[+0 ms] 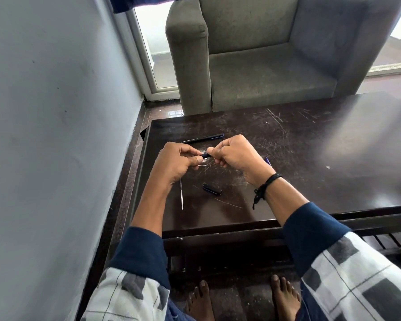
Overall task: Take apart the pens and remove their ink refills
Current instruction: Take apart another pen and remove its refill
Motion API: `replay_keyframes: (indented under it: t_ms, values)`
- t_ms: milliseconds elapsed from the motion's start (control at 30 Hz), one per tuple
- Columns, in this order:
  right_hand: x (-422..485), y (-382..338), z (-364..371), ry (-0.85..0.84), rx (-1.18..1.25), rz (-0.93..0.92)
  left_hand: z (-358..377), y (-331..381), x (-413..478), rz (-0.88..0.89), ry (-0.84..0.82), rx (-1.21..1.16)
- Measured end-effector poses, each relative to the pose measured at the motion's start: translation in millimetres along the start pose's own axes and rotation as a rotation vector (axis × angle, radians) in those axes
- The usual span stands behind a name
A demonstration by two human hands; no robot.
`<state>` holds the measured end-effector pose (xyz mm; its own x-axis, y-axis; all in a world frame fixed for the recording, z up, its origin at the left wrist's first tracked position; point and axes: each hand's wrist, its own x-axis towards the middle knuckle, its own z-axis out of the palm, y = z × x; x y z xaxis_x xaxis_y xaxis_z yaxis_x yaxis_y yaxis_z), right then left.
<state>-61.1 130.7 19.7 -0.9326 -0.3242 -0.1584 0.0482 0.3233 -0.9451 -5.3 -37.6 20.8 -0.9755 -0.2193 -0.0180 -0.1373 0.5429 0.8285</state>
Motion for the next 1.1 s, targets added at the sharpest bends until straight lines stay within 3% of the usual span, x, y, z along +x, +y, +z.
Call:
replay_keyframes:
  t_ms: [833, 1100]
  values:
    - [2.3, 1.6, -2.6, -0.017, 0.049, 0.003, 0.8, -4.6, 3.8, 0.052, 0.015, 0.007]
    - [3.8, 5.7, -2.4, 0.003, 0.181, -0.048, 3.7, -5.5, 4.7, 0.048, 0.059, -0.029]
